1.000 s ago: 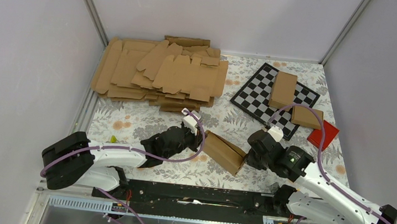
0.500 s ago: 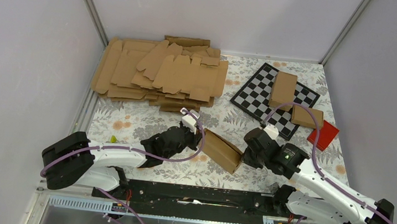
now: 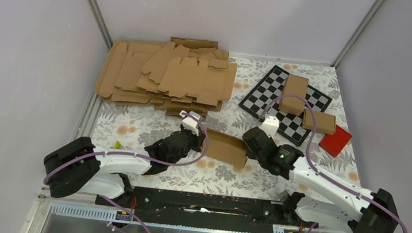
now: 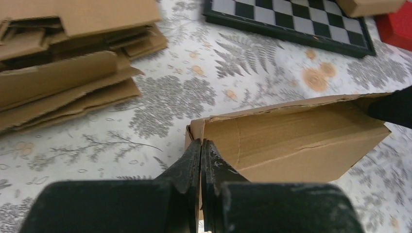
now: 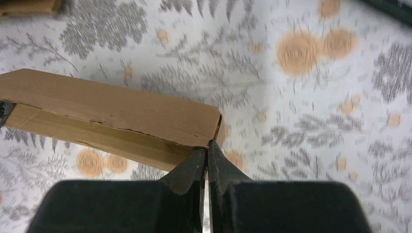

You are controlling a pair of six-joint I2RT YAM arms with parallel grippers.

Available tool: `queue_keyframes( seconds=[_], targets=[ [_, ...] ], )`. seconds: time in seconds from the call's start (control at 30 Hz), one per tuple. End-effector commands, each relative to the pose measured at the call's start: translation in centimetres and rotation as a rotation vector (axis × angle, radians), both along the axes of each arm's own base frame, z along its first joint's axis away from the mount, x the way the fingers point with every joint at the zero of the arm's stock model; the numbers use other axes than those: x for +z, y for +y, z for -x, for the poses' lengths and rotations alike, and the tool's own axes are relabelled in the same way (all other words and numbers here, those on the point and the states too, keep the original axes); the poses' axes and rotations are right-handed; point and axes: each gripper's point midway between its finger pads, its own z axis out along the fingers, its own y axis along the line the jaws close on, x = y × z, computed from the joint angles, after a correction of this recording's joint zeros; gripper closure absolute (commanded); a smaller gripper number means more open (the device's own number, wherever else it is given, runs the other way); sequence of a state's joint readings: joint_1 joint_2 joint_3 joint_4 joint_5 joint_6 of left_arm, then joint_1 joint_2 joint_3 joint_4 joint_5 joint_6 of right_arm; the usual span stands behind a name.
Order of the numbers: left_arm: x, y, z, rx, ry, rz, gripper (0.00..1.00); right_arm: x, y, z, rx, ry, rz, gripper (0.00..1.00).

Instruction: Fold the paper box

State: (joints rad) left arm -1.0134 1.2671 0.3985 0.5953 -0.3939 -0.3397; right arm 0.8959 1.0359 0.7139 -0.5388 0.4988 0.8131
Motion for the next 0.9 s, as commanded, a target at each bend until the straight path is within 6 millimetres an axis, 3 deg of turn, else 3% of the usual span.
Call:
queue_keyframes(
  seconds=[0.0, 0.2, 0.3, 0.47, 0.6, 0.7, 0.8, 0.87],
  targets=[
    [1.5, 1.2, -3.3, 0.099, -0.045, 0.051, 1.00, 3.8, 1.4, -5.7, 0.004, -0.291, 0.048, 1.00],
    [3.1, 1.8, -6.6, 0.205, -0.160, 0.032, 1.00, 4.5, 2.8, -9.3, 0.034, -0.444, 0.131, 1.00],
    [1.9, 2.1, -6.8, 0.218, -0.172, 0.040, 1.00, 3.5, 2.7, -9.8, 0.020, -0.440, 0.159, 1.00],
    [-0.5, 1.8, -5.7, 0.175, -0.105, 0.038, 1.00, 1.8, 3.7, -8.7, 0.107, -0.382, 0.118, 0.95],
    [-0.9, 1.8, -5.4, 0.166, -0.084, 0.020, 1.00, 3.2, 4.0, -7.9, 0.149, -0.359, 0.090, 0.60],
    [-1.0, 1.7, -5.3, 0.154, -0.088, 0.005, 1.00, 4.6, 4.6, -7.0, 0.211, -0.337, 0.058, 0.45],
    [-1.0, 1.9, -5.5, 0.174, -0.096, -0.019, 1.00, 5.5, 5.4, -6.2, 0.276, -0.306, 0.031, 0.20],
    [-1.0, 2.1, -5.4, 0.183, -0.104, -0.035, 1.00, 6.0, 5.6, -5.9, 0.292, -0.280, 0.039, 0.12]
  ],
)
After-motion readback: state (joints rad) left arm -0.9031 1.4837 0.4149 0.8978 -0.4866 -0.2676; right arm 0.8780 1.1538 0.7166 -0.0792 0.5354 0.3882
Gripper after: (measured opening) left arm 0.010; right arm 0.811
